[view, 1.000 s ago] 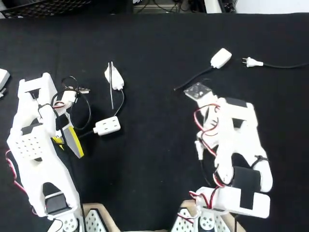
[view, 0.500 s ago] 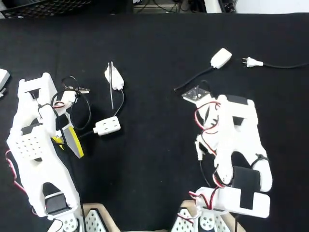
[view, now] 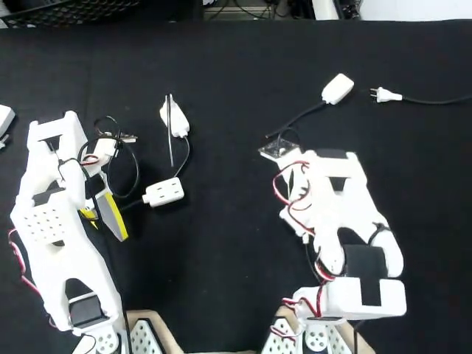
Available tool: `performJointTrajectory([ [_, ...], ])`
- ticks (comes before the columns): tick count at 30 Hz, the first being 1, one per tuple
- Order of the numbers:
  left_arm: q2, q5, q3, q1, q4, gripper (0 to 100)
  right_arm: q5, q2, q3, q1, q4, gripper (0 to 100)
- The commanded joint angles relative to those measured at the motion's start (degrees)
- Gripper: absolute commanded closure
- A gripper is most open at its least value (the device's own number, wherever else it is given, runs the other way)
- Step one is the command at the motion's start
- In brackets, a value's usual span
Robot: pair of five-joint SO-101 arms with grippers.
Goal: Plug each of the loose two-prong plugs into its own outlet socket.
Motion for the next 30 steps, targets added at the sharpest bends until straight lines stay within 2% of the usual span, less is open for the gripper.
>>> performJointTrajectory([
  [1, 1.1, -0.2, -1.5, -2.6, -0.1, 66, -0.4, 4.6, 0.8, -0.8, -1.4, 90.4],
  [4, 1.1, -0.2, -1.5, -2.6, -0.1, 66, -0.4, 7.8, 0.8, -1.1, -1.2, 98.7],
  [12, 1.1, -0.2, -1.5, -2.6, -0.1, 66, -0.1, 8.8, -2.2, -1.1, 0.7, 98.7],
  [17, 1.1, -0.2, -1.5, -2.6, -0.1, 66, 0.1, 6.2, -12.1, -1.5, 13.5, 98.7],
  [21, 1.1, -0.2, -1.5, -2.6, -0.1, 66, 0.1, 2.2, -16.1, -5.1, 21.7, 98.7],
  [26, 1.1, -0.2, -1.5, -2.6, -0.1, 66, 0.1, 0.1, -12.7, -10.7, 20.0, 98.7],
  [30, 1.1, -0.2, -1.5, -2.6, -0.1, 66, 0.1, 0.2, -9.6, -9.8, 14.9, 96.3],
])
